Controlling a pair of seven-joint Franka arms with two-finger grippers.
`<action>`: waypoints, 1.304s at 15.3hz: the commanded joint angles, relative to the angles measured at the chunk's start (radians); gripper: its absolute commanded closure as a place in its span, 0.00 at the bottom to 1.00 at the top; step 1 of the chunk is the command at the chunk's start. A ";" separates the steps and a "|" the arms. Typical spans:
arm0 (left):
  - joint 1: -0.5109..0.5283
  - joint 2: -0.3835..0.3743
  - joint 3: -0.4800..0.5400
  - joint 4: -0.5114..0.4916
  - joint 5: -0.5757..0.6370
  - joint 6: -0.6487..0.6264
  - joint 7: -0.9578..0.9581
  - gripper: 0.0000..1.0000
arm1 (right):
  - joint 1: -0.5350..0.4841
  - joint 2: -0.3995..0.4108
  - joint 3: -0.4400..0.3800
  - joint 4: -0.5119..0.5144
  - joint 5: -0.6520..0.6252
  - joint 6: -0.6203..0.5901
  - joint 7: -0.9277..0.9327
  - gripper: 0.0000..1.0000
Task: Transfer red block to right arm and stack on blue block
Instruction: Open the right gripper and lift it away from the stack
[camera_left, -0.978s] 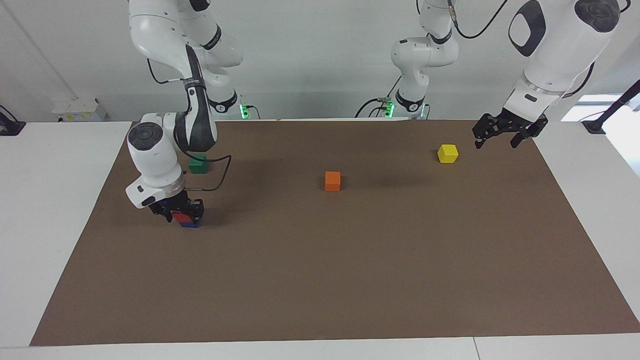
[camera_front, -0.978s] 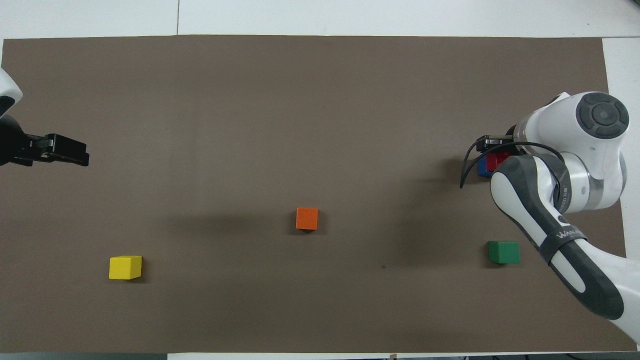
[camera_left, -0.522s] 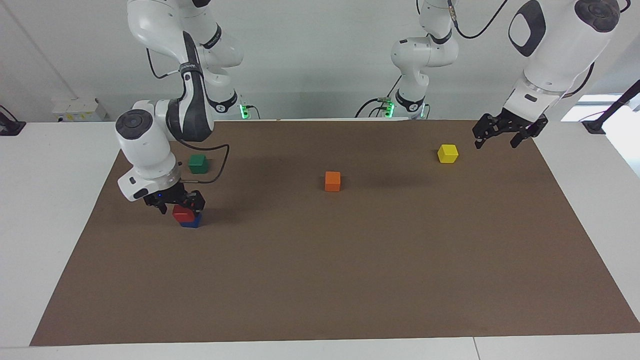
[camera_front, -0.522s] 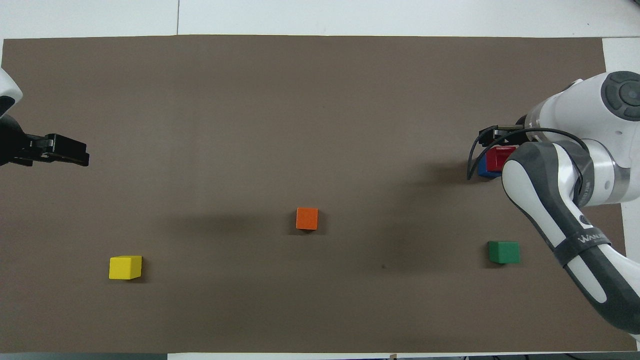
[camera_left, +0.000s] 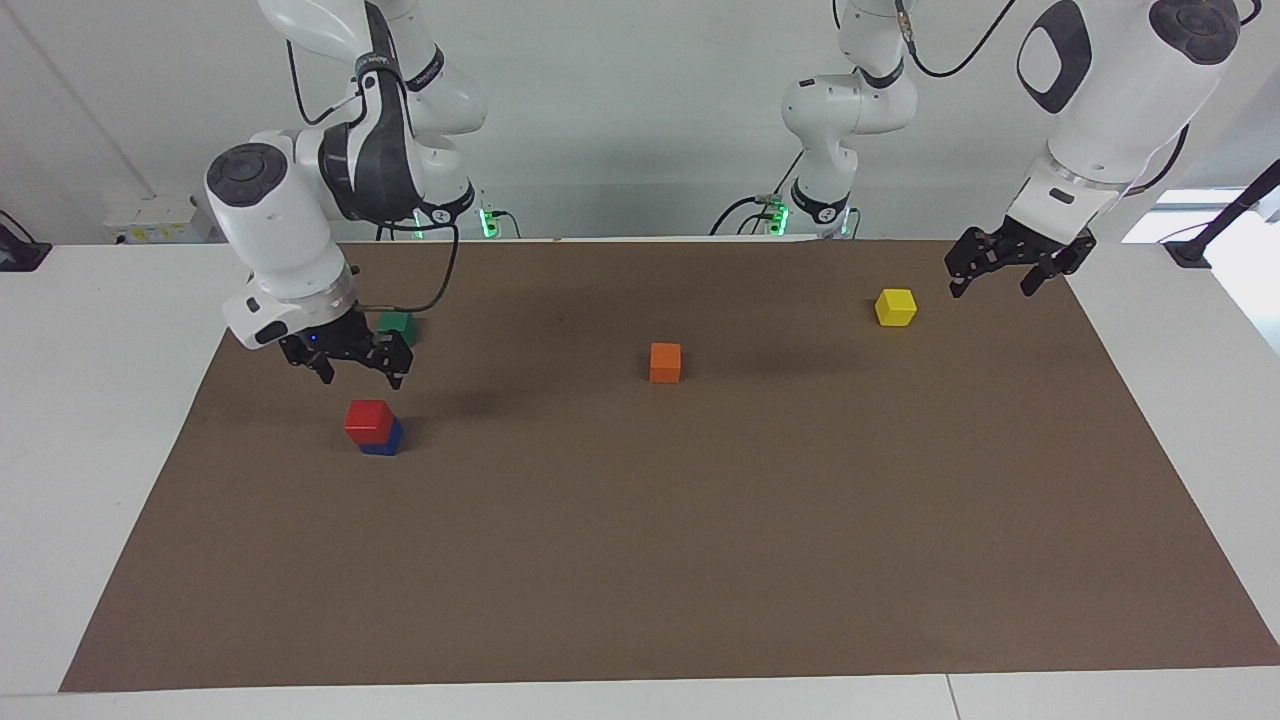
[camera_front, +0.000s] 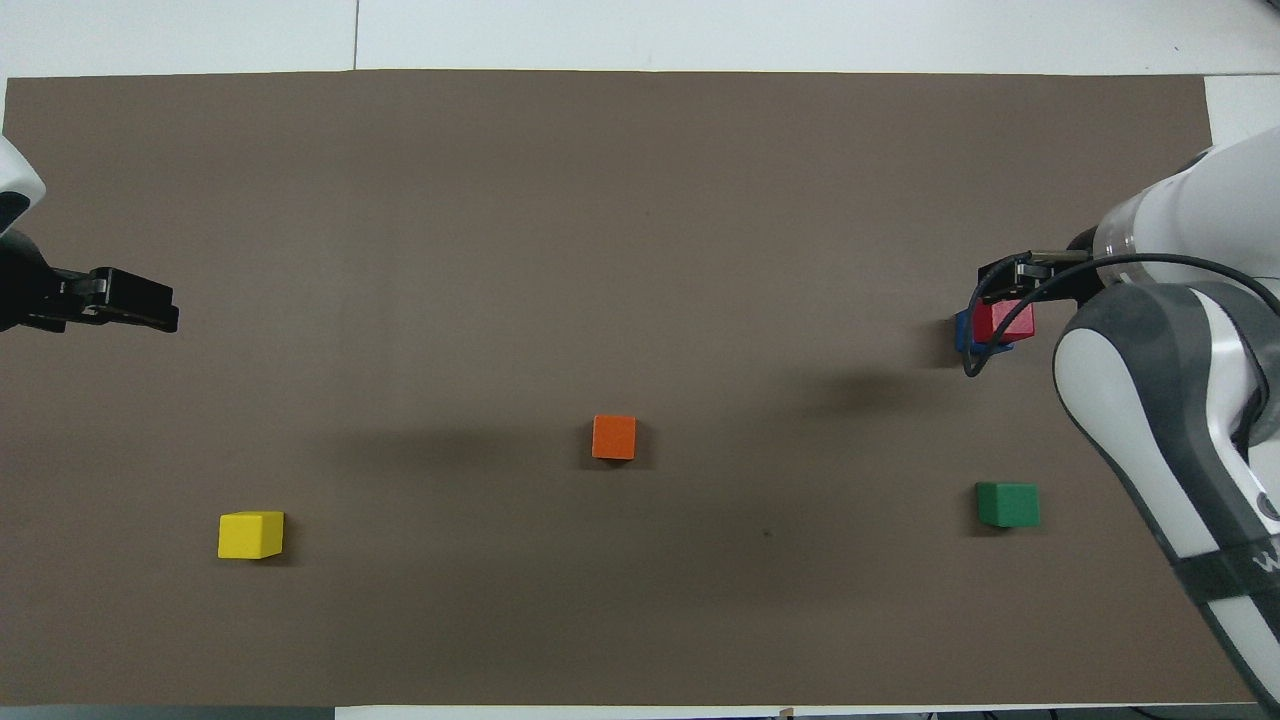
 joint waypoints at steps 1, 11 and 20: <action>0.004 -0.011 0.001 -0.011 -0.010 0.003 0.000 0.00 | -0.015 -0.090 -0.001 0.003 0.023 -0.102 -0.071 0.00; 0.004 -0.011 0.001 -0.011 -0.010 0.003 0.000 0.00 | -0.038 -0.039 -0.004 0.232 0.005 -0.347 -0.119 0.00; 0.004 -0.011 0.001 -0.011 -0.010 0.003 0.000 0.00 | -0.043 -0.041 -0.008 0.229 0.024 -0.354 -0.115 0.00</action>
